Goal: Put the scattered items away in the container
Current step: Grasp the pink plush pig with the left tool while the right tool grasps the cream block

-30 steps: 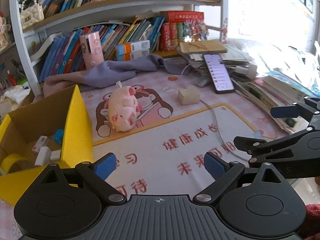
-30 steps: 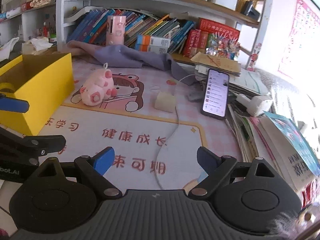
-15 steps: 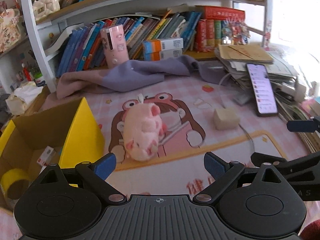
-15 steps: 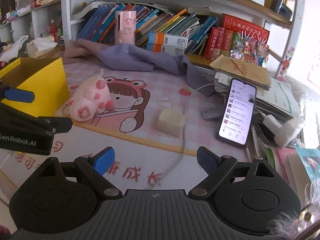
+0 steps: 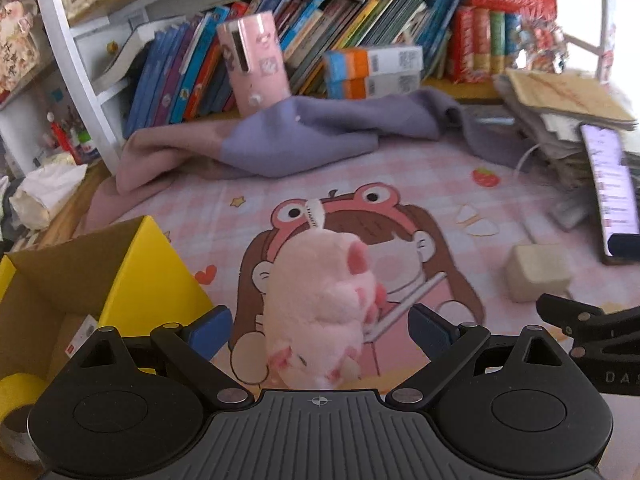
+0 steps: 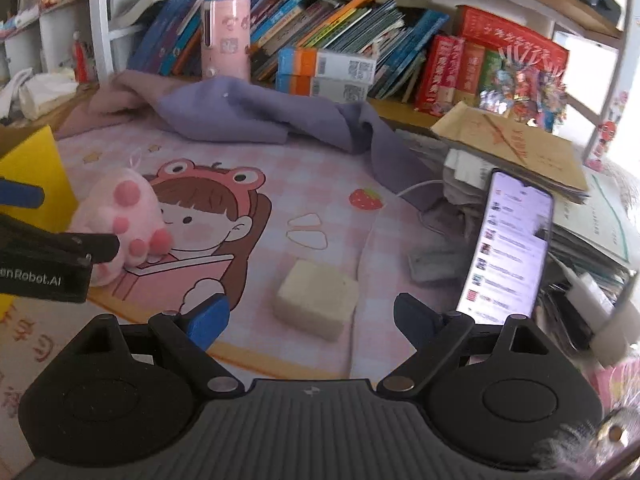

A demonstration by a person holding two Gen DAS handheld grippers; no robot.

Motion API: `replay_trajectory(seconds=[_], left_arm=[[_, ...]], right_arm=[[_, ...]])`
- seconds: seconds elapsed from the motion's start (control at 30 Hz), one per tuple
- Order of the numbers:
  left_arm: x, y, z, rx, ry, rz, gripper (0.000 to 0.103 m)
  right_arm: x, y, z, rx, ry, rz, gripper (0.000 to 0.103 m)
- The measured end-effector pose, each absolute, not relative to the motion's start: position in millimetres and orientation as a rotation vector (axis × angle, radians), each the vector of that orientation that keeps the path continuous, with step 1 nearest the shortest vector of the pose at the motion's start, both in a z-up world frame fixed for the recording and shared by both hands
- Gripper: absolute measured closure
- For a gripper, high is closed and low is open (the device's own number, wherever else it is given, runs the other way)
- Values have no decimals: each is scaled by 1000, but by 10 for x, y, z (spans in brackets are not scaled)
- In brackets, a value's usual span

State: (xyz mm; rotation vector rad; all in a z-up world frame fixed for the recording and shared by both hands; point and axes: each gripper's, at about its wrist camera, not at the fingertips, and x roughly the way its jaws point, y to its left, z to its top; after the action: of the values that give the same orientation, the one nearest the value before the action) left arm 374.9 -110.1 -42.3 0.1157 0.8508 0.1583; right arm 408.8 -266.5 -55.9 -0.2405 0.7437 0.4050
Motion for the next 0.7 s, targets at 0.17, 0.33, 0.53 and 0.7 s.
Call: replay_trajectory(seconds=[0.17,0.33,0.53,0.7], left_arm=[[3943,-1035,-532,102,883,169,7],[4102,-1037,-644,84,907,154,7],[4168,-1040,-785,89,950,164,13],[4151,-1030,-806,78,950,166,36]], right_arm=[[4268,-2592,-710,-279,783,408,14],[4383,-2545,-775,-289,784,422,14],[4487,-2496,-883,-318,811,426,19],[4530,-2514,-940,-314,832,434,35]])
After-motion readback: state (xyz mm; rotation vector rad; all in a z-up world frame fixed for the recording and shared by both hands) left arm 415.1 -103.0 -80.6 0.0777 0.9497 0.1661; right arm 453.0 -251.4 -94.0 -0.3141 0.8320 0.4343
